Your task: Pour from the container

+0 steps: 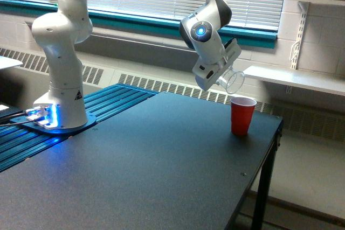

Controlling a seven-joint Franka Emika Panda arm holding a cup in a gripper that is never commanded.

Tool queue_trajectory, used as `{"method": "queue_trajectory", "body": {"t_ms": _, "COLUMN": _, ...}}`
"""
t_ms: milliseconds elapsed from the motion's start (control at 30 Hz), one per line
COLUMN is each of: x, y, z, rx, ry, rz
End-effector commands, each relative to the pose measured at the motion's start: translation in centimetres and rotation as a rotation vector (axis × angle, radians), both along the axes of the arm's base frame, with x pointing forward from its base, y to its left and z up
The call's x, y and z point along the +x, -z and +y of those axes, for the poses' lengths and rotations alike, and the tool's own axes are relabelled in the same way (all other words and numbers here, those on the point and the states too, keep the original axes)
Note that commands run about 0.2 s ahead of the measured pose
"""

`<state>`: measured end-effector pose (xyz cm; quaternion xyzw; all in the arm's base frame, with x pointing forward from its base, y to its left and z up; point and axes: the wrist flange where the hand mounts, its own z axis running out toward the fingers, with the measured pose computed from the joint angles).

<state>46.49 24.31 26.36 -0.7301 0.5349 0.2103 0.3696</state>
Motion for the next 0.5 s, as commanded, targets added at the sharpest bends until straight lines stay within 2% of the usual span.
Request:
{"method": "queue_trajectory", "body": {"t_ms": 33, "x": 0.38, "y": 0.1, "z": -0.01, "rx": -0.026, "ry": 0.011, "rz": -0.001}}
{"method": "queue_trajectory", "body": {"t_ms": 233, "x": 0.53, "y": -0.23, "z": 0.21, "rx": -0.037, "ry": -0.003, "rz": -0.019}}
{"method": "queue_trajectory", "body": {"t_ms": 500, "x": 0.69, "y": -0.83, "z": 0.03, "rx": -0.064, "ry": 0.016, "rz": -0.035}}
